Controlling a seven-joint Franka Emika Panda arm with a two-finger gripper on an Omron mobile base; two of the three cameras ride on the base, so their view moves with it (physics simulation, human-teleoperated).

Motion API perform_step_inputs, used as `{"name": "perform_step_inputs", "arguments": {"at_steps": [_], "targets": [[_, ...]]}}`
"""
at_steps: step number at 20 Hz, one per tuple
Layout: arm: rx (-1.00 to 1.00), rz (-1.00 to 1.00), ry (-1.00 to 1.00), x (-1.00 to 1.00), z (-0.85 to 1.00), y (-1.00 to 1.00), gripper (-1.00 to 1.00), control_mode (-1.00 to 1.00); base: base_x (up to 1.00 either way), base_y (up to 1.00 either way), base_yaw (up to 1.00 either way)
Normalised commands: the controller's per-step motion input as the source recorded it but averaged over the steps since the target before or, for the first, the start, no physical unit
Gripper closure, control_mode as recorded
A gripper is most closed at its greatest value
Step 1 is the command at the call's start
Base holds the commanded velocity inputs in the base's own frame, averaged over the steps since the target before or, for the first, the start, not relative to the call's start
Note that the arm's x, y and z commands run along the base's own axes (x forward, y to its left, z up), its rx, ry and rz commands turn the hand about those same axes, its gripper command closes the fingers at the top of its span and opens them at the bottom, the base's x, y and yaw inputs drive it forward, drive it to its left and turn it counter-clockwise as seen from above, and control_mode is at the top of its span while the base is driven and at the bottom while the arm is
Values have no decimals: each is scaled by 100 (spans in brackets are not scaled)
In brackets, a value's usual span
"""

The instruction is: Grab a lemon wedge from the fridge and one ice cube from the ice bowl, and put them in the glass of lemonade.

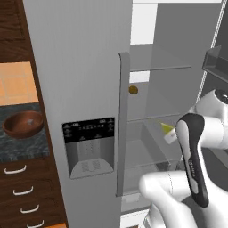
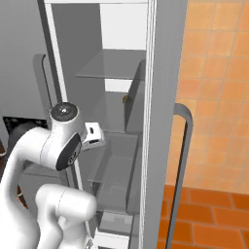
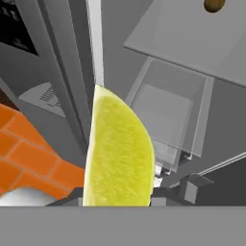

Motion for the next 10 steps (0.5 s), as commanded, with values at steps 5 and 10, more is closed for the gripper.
{"name": "perform_step_inputs", "arguments": {"at_steps": [5,10], "targets": [[-6,0,0,-99,35,21,100,-100,0,0,0],[0,0,0,0,0,0,100,100,-33,93,1]]}}
